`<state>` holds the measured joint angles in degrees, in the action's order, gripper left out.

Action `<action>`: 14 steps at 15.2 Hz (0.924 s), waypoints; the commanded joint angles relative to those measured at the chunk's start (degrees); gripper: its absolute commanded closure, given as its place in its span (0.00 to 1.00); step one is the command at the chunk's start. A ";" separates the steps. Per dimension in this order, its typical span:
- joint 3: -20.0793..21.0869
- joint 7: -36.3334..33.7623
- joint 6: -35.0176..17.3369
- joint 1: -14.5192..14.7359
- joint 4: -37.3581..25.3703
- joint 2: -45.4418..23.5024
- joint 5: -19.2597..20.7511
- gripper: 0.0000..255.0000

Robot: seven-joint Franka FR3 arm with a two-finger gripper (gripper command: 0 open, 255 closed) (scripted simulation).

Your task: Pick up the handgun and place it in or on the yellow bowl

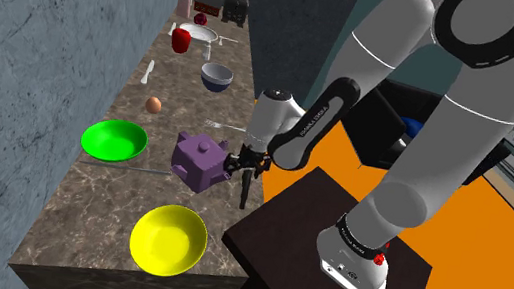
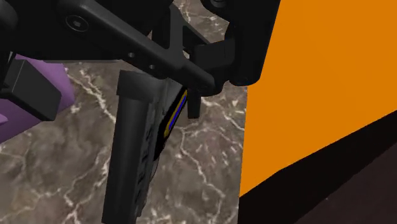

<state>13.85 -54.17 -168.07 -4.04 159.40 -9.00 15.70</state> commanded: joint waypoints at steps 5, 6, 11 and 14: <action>6.62 -7.44 3.86 -1.21 2.71 1.52 -18.02 1.00; 7.34 -6.62 4.90 -1.60 2.88 2.79 -19.27 1.00; 9.24 -2.97 10.41 -2.01 3.44 9.16 -24.84 1.00; 9.39 -1.48 13.88 -1.60 3.56 12.87 -27.16 1.00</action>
<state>23.21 -56.25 -155.30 -5.77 162.78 2.58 -10.58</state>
